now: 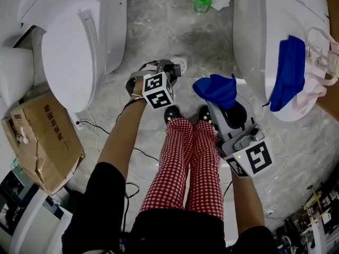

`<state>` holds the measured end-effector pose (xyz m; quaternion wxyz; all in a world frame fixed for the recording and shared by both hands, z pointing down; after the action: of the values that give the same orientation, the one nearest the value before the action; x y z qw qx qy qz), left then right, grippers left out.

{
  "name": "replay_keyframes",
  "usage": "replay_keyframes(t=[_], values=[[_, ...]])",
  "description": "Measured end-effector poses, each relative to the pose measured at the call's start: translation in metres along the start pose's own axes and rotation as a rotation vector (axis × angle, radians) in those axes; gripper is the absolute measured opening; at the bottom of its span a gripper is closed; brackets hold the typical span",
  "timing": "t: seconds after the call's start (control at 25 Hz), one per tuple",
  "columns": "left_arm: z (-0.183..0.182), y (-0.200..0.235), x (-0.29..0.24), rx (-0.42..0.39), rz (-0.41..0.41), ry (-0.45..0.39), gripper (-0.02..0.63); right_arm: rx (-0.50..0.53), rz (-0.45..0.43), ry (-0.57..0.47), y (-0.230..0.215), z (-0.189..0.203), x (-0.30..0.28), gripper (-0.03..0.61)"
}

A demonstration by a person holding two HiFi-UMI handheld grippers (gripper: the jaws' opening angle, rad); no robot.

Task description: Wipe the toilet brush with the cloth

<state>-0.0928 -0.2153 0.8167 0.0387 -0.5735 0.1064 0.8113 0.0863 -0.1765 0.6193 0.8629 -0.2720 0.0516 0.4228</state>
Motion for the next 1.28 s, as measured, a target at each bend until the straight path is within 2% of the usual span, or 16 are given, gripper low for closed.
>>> replay_keyframes(t=[0.28, 0.48, 0.64, 1.28], values=[[0.001, -0.004, -0.003, -0.037, 0.032, 0.034, 0.184, -0.012, 0.005, -0.006, 0.003, -0.001, 0.000, 0.078], [0.007, -0.005, -0.012, -0.047, 0.072, 0.110, 0.187, -0.022, 0.012, -0.008, 0.003, 0.000, 0.001, 0.078], [0.006, -0.005, -0.016, -0.017, 0.065, 0.095, 0.187, -0.022, 0.019, -0.004, 0.001, 0.002, 0.002, 0.079], [0.013, -0.007, -0.043, -0.011, 0.087, 0.157, 0.187, -0.034, 0.034, 0.006, -0.010, 0.009, 0.009, 0.079]])
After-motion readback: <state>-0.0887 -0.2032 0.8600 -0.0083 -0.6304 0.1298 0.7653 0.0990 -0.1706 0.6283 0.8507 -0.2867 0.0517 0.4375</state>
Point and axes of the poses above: the fingertips, and each gripper's own axes: x backward along the fingers, y to its left, z out of its underside, the point moved 8 cm from there along x, backward along the fingers, and after that the axes turned 6 degrees about z, right-handed, at the moved point
